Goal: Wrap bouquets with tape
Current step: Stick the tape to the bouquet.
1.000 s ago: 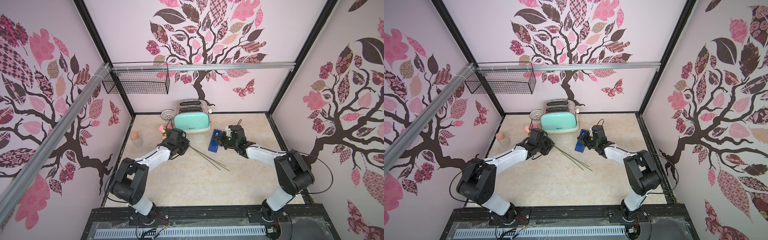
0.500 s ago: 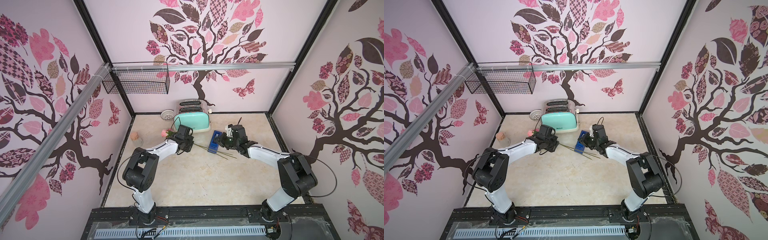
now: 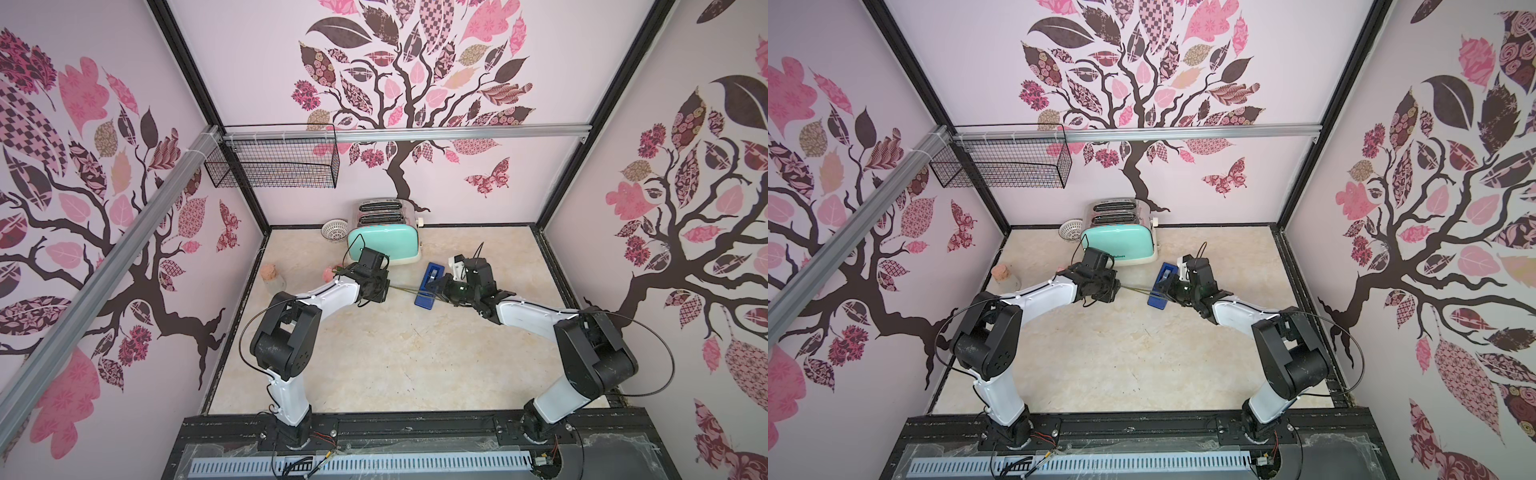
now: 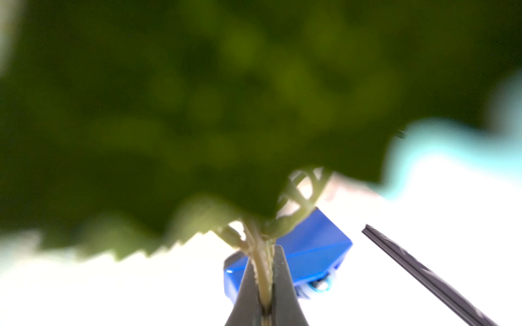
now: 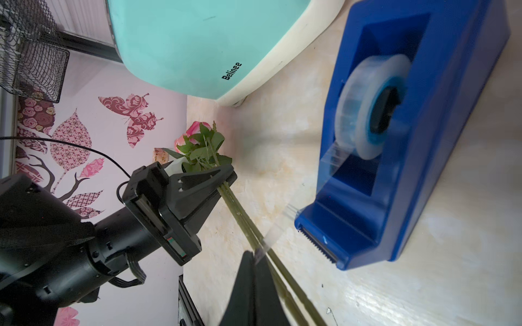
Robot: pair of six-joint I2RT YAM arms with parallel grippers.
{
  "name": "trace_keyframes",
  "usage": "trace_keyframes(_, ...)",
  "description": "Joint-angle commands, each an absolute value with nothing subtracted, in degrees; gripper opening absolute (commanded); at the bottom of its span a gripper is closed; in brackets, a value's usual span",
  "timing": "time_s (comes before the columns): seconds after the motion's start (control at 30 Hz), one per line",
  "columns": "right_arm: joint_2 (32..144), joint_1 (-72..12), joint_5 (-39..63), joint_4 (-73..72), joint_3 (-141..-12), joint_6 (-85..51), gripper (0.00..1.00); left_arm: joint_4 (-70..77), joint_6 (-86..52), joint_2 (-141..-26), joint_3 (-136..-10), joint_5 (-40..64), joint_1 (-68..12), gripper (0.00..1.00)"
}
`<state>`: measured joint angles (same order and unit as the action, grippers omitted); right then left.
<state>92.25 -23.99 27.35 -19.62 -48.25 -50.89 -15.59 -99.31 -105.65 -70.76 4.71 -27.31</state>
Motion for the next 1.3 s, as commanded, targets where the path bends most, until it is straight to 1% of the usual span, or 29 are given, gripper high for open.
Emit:
trace_keyframes(0.0,91.4,-25.3,30.1,-22.8,-48.0,-48.9,0.0,-17.4,-102.0,-108.0,-74.3,5.0,-28.4,0.0)
trace_keyframes(0.13,91.6,-26.2,29.6,-25.1,-46.5,-48.4,0.0,-18.9,-103.1,-109.1,-76.8,3.9,-30.2,0.0)
trace_keyframes(0.6,92.4,-27.3,27.8,-25.5,-44.1,-43.2,0.0,-22.5,-106.1,-111.7,-82.6,1.3,-35.0,0.0)
trace_keyframes(0.93,92.5,-28.3,26.7,-25.3,-43.4,-40.9,0.0,-22.4,-106.9,-112.9,-85.4,1.6,-36.0,0.0)
trace_keyframes(1.27,92.8,-28.5,24.0,-22.2,-42.4,-36.6,0.0,-21.5,-107.3,-111.3,-84.4,1.2,-35.8,0.0)
